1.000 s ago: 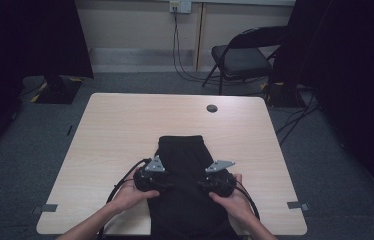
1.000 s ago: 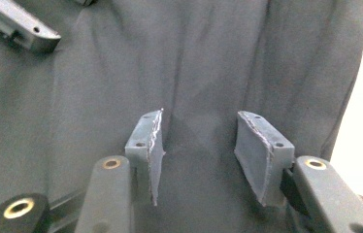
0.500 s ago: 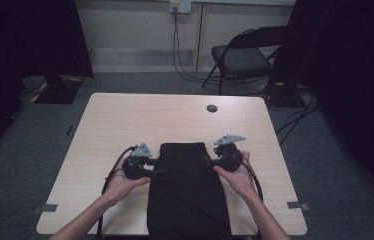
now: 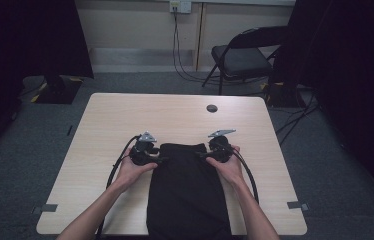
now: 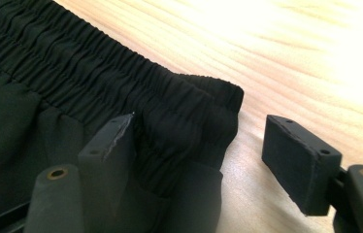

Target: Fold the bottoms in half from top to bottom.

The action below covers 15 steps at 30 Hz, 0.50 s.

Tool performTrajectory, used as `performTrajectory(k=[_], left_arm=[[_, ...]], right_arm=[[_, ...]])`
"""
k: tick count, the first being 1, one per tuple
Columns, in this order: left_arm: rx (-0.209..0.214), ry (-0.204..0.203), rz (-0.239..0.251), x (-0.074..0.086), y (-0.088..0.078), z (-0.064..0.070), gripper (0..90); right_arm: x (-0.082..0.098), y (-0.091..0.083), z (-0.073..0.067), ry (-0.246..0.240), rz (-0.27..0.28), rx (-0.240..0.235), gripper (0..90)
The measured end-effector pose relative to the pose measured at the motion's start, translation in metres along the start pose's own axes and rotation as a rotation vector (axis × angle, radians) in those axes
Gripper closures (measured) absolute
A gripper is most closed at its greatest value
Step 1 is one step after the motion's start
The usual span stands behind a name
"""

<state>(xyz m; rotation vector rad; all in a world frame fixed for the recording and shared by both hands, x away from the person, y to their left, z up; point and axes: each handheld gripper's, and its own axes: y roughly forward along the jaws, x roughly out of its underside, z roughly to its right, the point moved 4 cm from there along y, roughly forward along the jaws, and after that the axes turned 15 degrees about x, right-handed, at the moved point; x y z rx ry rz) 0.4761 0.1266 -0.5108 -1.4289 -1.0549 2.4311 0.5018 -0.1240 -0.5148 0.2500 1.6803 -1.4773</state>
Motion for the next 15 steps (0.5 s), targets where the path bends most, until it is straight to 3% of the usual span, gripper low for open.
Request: performTrajectory(k=[4, 8, 10, 12, 13, 15], left_arm=[[-0.005, -0.006, -0.012, 0.006, 0.005, -0.002, 40.5], [-0.008, 0.01, -0.015, 0.006, 0.005, -0.002, 40.4], [-0.015, 0.016, -0.018, 0.007, 0.005, -0.002, 40.4], [-0.018, 0.015, -0.018, 0.008, 0.003, -0.003, 40.3], [-0.014, 0.014, -0.016, 0.008, 0.003, -0.003, 40.3], [-0.014, 0.009, -0.013, 0.009, 0.002, -0.003, 40.3]], right_arm=[[0.002, 0.005, 0.002, 0.016, -0.005, -0.018, 25.2], [0.002, 0.005, -0.001, -0.004, -0.008, -0.006, 28.1], [0.002, 0.003, -0.004, -0.005, 0.002, -0.024, 41.2], [0.002, 0.003, -0.008, 0.0, 0.008, -0.046, 45.1], [0.002, 0.002, -0.008, 0.008, 0.004, -0.063, 54.1], [0.002, 0.002, -0.009, 0.023, 0.001, -0.09, 62.8]])
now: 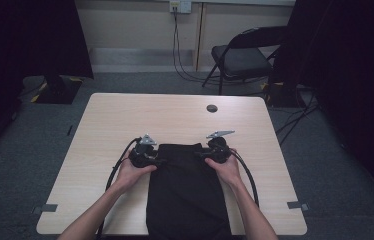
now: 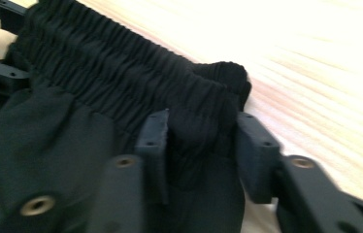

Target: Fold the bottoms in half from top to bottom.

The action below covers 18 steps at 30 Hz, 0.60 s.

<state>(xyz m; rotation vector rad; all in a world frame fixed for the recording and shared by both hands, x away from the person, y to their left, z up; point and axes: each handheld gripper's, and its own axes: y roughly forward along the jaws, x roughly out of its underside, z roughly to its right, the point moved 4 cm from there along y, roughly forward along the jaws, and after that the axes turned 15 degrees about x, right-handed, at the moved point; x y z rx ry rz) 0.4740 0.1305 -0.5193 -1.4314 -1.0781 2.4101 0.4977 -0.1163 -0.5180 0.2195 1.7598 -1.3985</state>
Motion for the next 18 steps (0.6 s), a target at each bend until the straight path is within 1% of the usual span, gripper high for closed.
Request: performTrajectory(k=[1, 2, 3, 4, 5, 6, 7, 9, 10, 11, 12, 13, 16, 18], left_arm=[[0.006, 0.003, 0.001, 0.0, 0.0, 0.0, 40.3], [0.011, 0.005, 0.002, 0.001, 0.0, 0.0, 39.3], [0.015, 0.007, 0.006, 0.001, 0.0, 0.0, 38.6], [0.034, 0.001, 0.019, 0.001, 0.0, 0.0, 37.5], [0.045, -0.005, 0.025, 0.001, 0.001, 0.0, 34.6], [0.044, -0.006, 0.025, 0.001, 0.001, 0.0, 33.1], [0.036, 0.002, 0.027, 0.0, 0.003, 0.001, 32.5], [0.038, 0.004, 0.034, 0.0, 0.004, 0.0, 30.5], [0.048, 0.003, 0.051, 0.0, 0.005, -0.001, 30.4], [0.054, 0.003, 0.056, -0.001, 0.005, -0.001, 30.2], [0.057, 0.011, 0.045, -0.001, 0.005, -0.001, 30.7], [0.056, 0.012, 0.04, -0.002, 0.006, 0.0, 33.8], [0.04, 0.042, -0.004, -0.003, 0.005, 0.003, 48.2], [0.038, 0.044, -0.005, -0.003, 0.004, 0.003, 55.6]], right_arm=[[0.0, 0.0, -0.001, -0.001, 0.003, -0.008, 65.9], [-0.001, -0.001, -0.003, -0.014, 0.006, -0.006, 69.8], [-0.001, -0.002, -0.005, -0.025, 0.006, -0.006, 71.4], [-0.002, -0.003, -0.007, -0.039, 0.002, -0.001, 72.7], [-0.002, -0.004, -0.008, -0.041, -0.001, -0.004, 73.9], [-0.001, -0.004, -0.009, -0.04, -0.005, -0.013, 74.1], [-0.001, -0.004, -0.009, -0.044, -0.004, -0.011, 74.2], [-0.001, -0.005, -0.009, -0.047, -0.005, -0.013, 74.3], [-0.001, -0.006, -0.009, -0.053, -0.008, -0.011, 74.3], [0.0, -0.006, -0.01, -0.058, -0.008, -0.012, 74.2], [0.0, -0.007, -0.011, -0.065, -0.011, -0.012, 74.2], [0.0, -0.008, -0.011, -0.072, -0.015, -0.013, 74.2], [0.001, -0.009, -0.012, -0.078, -0.019, -0.006, 74.2], [0.0, -0.009, -0.013, -0.077, -0.017, 0.0, 74.2]])
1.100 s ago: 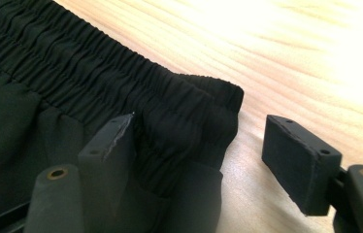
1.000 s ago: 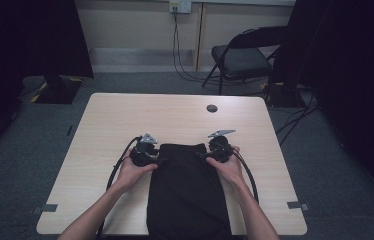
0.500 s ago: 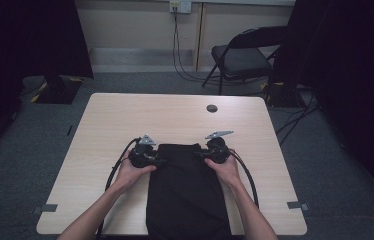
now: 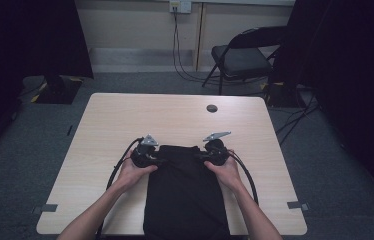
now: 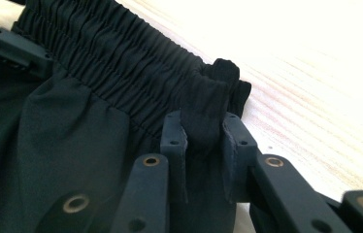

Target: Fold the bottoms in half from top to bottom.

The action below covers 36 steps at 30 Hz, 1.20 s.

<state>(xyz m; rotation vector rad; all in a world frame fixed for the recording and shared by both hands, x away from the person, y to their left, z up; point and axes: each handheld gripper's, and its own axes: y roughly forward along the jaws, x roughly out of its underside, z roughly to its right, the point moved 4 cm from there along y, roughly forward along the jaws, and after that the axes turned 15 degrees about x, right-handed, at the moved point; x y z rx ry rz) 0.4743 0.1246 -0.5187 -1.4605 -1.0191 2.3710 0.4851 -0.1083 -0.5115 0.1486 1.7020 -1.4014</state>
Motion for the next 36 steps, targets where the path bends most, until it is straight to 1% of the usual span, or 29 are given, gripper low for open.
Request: performTrajectory(k=[2, 3, 5, 6, 7, 9, 12, 15, 16, 18, 21, 23, 26, 27, 28, 29, 30, 32, 34, 35, 36], left_arm=[[0.003, -0.004, 0.01, -0.003, -0.001, 0.0, 61.4], [0.001, -0.003, 0.011, -0.005, -0.001, -0.001, 62.7], [-0.009, -0.013, 0.04, -0.012, -0.002, -0.004, 64.9], [-0.007, -0.025, 0.053, -0.016, -0.003, -0.005, 65.4], [-0.009, -0.023, 0.066, -0.02, -0.004, -0.005, 65.9], [-0.016, -0.025, 0.099, -0.029, -0.01, -0.006, 66.3], [-0.022, -0.024, 0.141, -0.041, -0.023, -0.009, 66.3], [-0.044, -0.008, 0.186, -0.058, -0.04, -0.01, 66.3], [-0.052, -0.002, 0.19, -0.063, -0.043, -0.01, 66.3], [-0.067, 0.008, 0.216, -0.074, -0.055, -0.011, 66.3], [-0.086, 0.02, 0.237, -0.084, -0.067, -0.012, 66.2], [-0.1, 0.02, 0.26, -0.092, -0.075, -0.013, 66.2], [-0.123, 0.038, 0.281, -0.107, -0.089, -0.014, 66.2], [-0.123, 0.038, 0.281, -0.107, -0.089, -0.014, 66.3], [-0.147, 0.051, 0.303, -0.123, -0.101, -0.014, 66.3], [-0.151, 0.055, 0.312, -0.128, -0.105, -0.013, 66.3], [-0.159, 0.063, 0.315, -0.137, -0.112, -0.013, 66.3], [-0.167, 0.077, 0.331, -0.151, -0.125, -0.011, 66.3], [-0.18, 0.099, 0.343, -0.164, -0.136, -0.007, 66.3], [-0.195, 0.118, 0.352, -0.176, -0.144, -0.004, 66.3], [-0.2, 0.127, 0.366, -0.182, -0.149, -0.002, 66.3]], right_arm=[[-0.001, -0.001, 0.0, 0.008, 0.006, 0.003, 74.1], [-0.002, -0.002, 0.0, 0.011, 0.013, 0.006, 74.2], [-0.006, -0.005, 0.003, 0.029, 0.031, 0.006, 74.2], [-0.009, -0.006, 0.005, 0.041, 0.042, 0.007, 74.2], [-0.013, -0.009, 0.007, 0.052, 0.055, 0.009, 74.3], [-0.022, -0.014, 0.011, 0.053, 0.074, 0.017, 74.2], [-0.042, -0.028, 0.014, 0.054, 0.121, 0.021, 74.2], [-0.061, -0.04, 0.017, 0.058, 0.17, 0.013, 74.2], [-0.07, -0.044, 0.018, 0.052, 0.189, 0.02, 74.2], [-0.084, -0.05, 0.018, 0.053, 0.211, 0.03, 74.3], [-0.102, -0.058, 0.018, 0.047, 0.24, 0.043, 74.2], [-0.114, -0.063, 0.016, 0.029, 0.252, 0.055, 74.2], [-0.133, -0.072, 0.017, 0.033, 0.288, 0.063, 74.2], [-0.139, -0.074, 0.018, 0.038, 0.296, 0.069, 74.3], [-0.151, -0.08, 0.019, 0.043, 0.315, 0.078, 74.3], [-0.157, -0.083, 0.019, 0.045, 0.325, 0.082, 74.3], [-0.163, -0.087, 0.02, 0.045, 0.334, 0.087, 74.3], [-0.18, -0.099, 0.021, 0.035, 0.368, 0.088, 74.4], [-0.193, -0.109, 0.023, 0.029, 0.391, 0.093, 74.4], [-0.199, -0.114, 0.024, 0.031, 0.402, 0.099, 74.4], [-0.211, -0.122, 0.026, 0.034, 0.42, 0.112, 74.4]])
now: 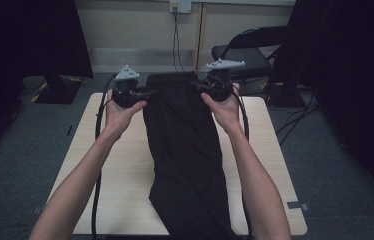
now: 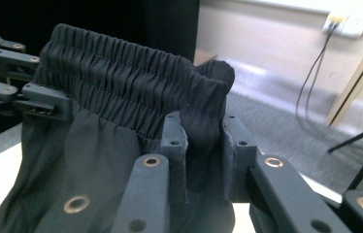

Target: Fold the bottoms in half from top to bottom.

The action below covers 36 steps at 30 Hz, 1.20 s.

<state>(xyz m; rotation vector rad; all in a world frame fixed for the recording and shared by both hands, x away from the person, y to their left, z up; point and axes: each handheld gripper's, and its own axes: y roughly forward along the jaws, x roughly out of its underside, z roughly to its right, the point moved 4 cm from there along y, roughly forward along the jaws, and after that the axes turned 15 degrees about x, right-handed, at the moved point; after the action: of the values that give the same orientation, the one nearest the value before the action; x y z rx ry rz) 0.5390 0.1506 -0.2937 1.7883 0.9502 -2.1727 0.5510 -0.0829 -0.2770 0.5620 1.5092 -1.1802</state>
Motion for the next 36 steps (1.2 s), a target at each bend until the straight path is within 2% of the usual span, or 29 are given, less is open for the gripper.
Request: performTrajectory(k=[2, 5, 7, 10, 11, 13, 15, 16, 17, 19, 23, 25, 26, 27, 29, 33, 34, 35, 36], left_arm=[[-0.023, 0.035, 0.003, -0.019, -0.005, -0.001, 66.3], [-0.025, 0.05, 0.048, -0.042, -0.015, 0.001, 66.4], [-0.006, 0.055, 0.046, -0.042, -0.019, 0.006, 66.3], [0.038, 0.054, 0.037, -0.027, -0.022, 0.021, 66.3], [0.058, 0.04, 0.034, -0.019, -0.021, 0.028, 66.3], [0.087, 0.058, 0.006, -0.005, -0.019, 0.042, 66.0], [0.139, 0.048, 0.036, 0.001, -0.023, 0.057, 66.1], [0.163, 0.061, 0.029, 0.005, -0.024, 0.068, 66.1], [0.174, 0.063, 0.027, 0.007, -0.025, 0.075, 66.1], [0.225, 0.052, 0.026, 0.016, -0.029, 0.096, 65.9], [0.306, 0.039, 0.04, 0.035, -0.033, 0.132, 65.9], [0.36, 0.034, 0.027, 0.053, -0.032, 0.153, 65.9], [0.378, 0.034, 0.017, 0.061, -0.032, 0.162, 65.9], [0.406, 0.017, 0.002, 0.07, -0.031, 0.169, 65.9], [0.438, 0.003, -0.044, 0.088, -0.027, 0.181, 65.9], [0.477, -0.036, -0.196, 0.133, -0.022, 0.197, 65.9], [0.5, -0.054, -0.23, 0.147, -0.019, 0.201, 65.9], [0.517, -0.067, -0.298, 0.163, -0.015, 0.204, 65.7], [0.519, -0.071, -0.317, 0.172, -0.013, 0.206, 65.6]], right_arm=[[-0.018, -0.004, 0.002, 0.001, 0.03, 0.007, 74.5], [-0.044, -0.014, 0.004, -0.02, 0.065, 0.021, 74.5], [-0.051, -0.024, 0.002, -0.03, 0.085, 0.014, 74.5], [-0.04, -0.033, 0.002, -0.028, 0.081, -0.014, 74.5], [-0.03, -0.037, 0.001, -0.029, 0.067, -0.036, 74.5], [-0.017, -0.044, 0.001, -0.047, 0.052, -0.054, 74.5], [0.0, -0.057, 0.001, -0.037, 0.039, -0.091, 74.5], [0.005, -0.063, 0.001, -0.03, 0.041, -0.102, 74.4], [0.012, -0.072, 0.001, -0.023, 0.037, -0.117, 74.4], [0.022, -0.086, 0.001, -0.018, 0.031, -0.137, 74.4], [0.048, -0.124, -0.004, -0.031, 0.016, -0.165, 74.3], [0.061, -0.138, -0.006, -0.021, -0.002, -0.176, 74.3], [0.07, -0.147, -0.009, -0.043, -0.02, -0.172, 74.3], [0.079, -0.153, -0.012, -0.046, -0.031, -0.179, 74.3], [0.098, -0.162, -0.017, -0.047, -0.062, -0.192, 74.3], [0.159, -0.167, -0.032, -0.026, -0.191, -0.241, 74.2], [0.174, -0.166, -0.035, -0.023, -0.227, -0.253, 74.2], [0.187, -0.165, -0.039, -0.02, -0.258, -0.257, 74.2], [0.201, -0.163, -0.044, -0.012, -0.293, -0.268, 74.2]])
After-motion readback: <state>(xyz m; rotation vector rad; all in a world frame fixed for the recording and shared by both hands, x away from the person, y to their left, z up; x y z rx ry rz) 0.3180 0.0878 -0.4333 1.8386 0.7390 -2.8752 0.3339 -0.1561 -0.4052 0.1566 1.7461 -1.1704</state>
